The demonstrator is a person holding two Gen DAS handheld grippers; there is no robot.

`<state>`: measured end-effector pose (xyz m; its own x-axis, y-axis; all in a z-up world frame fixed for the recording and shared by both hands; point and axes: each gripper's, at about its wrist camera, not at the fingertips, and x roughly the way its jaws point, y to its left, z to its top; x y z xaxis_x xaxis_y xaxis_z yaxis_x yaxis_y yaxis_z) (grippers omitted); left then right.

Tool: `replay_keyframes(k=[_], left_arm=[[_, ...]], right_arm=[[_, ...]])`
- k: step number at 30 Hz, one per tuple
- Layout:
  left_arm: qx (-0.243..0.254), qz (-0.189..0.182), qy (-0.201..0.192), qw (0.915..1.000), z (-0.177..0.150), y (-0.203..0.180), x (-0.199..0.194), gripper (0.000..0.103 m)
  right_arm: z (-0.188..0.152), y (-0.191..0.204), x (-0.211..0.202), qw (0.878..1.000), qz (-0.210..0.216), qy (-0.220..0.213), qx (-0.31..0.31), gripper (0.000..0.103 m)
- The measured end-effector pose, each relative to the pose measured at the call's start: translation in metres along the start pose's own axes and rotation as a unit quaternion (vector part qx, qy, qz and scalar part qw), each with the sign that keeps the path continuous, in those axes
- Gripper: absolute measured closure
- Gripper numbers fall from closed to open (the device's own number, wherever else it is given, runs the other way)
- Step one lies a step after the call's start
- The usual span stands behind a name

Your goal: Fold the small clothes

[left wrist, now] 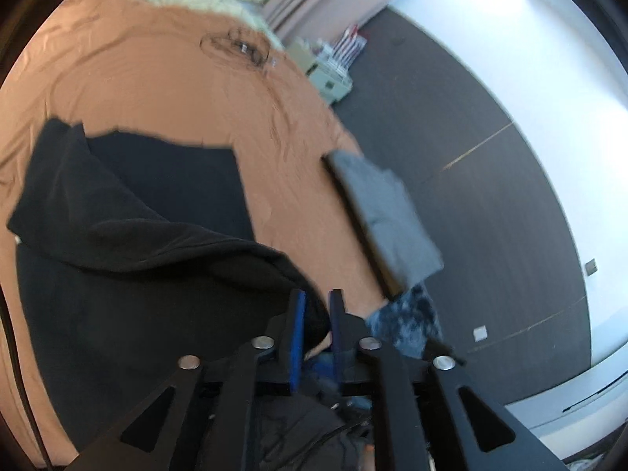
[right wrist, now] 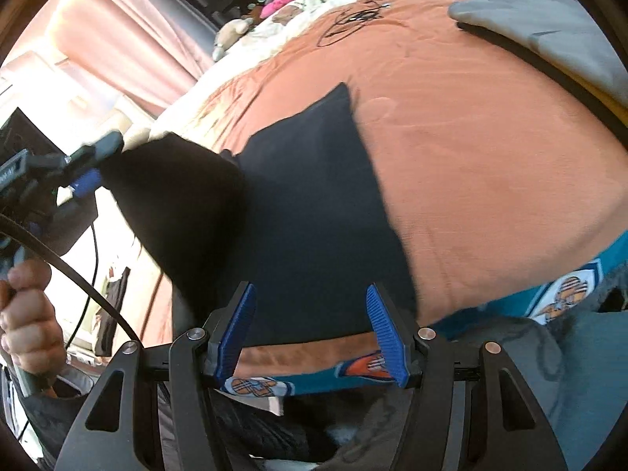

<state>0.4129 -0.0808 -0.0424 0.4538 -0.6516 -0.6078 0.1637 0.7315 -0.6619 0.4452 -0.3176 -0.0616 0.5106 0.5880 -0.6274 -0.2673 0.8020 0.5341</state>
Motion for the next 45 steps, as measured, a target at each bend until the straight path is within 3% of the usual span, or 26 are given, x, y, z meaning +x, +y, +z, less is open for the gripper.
replay_keyframes(k=[1,3,5,13,21,27,30,32,34,37,40,42,45], left_arm=[[-0.007,-0.005,0.006,0.9999,-0.002,0.003,0.003,0.076],[-0.021,-0.008,0.002,0.9997,-0.005,0.013,0.0,0.045],[-0.026,0.003,-0.015,0.9996,-0.006,0.023,-0.012,0.038],[-0.05,0.072,-0.048,0.995,-0.016,0.074,-0.063,0.038],[-0.1,0.132,-0.035,0.9856,-0.047,0.138,-0.084,0.038],[-0.125,0.156,-0.011,0.9798,-0.07,0.168,-0.075,0.038],[-0.132,0.151,0.002,0.9797,-0.082,0.176,-0.068,0.038],[-0.135,0.146,0.009,0.98,-0.09,0.181,-0.062,0.038],[-0.132,0.145,0.016,0.9804,-0.093,0.182,-0.056,0.039],[-0.113,0.154,0.025,0.9813,-0.096,0.179,-0.046,0.04],[-0.089,0.174,0.034,0.98,-0.093,0.17,-0.04,0.05],[-0.08,0.182,0.049,0.9787,-0.093,0.167,-0.035,0.067],[-0.066,0.202,0.049,0.9759,-0.095,0.165,-0.033,0.08]], right_arm=[[0.0,0.002,-0.004,1.0,-0.004,0.001,-0.001,0.046],[-0.001,0.008,-0.011,1.0,-0.009,0.004,-0.006,0.046],[0.0,0.014,-0.013,1.0,-0.016,0.006,-0.013,0.046],[0.016,0.047,0.01,0.994,-0.052,0.027,-0.092,0.046],[0.035,0.069,0.047,0.978,-0.1,0.065,-0.172,0.049],[0.041,0.082,0.081,0.964,-0.126,0.097,-0.216,0.061],[0.045,0.082,0.091,0.962,-0.133,0.103,-0.216,0.074],[0.048,0.08,0.092,0.964,-0.129,0.098,-0.21,0.09],[0.05,0.077,0.09,0.971,-0.112,0.098,-0.188,0.099],[0.048,0.078,0.078,0.977,-0.092,0.088,-0.172,0.1],[0.044,0.074,0.064,0.984,-0.065,0.084,-0.146,0.1],[0.04,0.071,0.057,0.986,-0.054,0.086,-0.132,0.1],[0.035,0.067,0.047,0.988,-0.046,0.084,-0.119,0.101]])
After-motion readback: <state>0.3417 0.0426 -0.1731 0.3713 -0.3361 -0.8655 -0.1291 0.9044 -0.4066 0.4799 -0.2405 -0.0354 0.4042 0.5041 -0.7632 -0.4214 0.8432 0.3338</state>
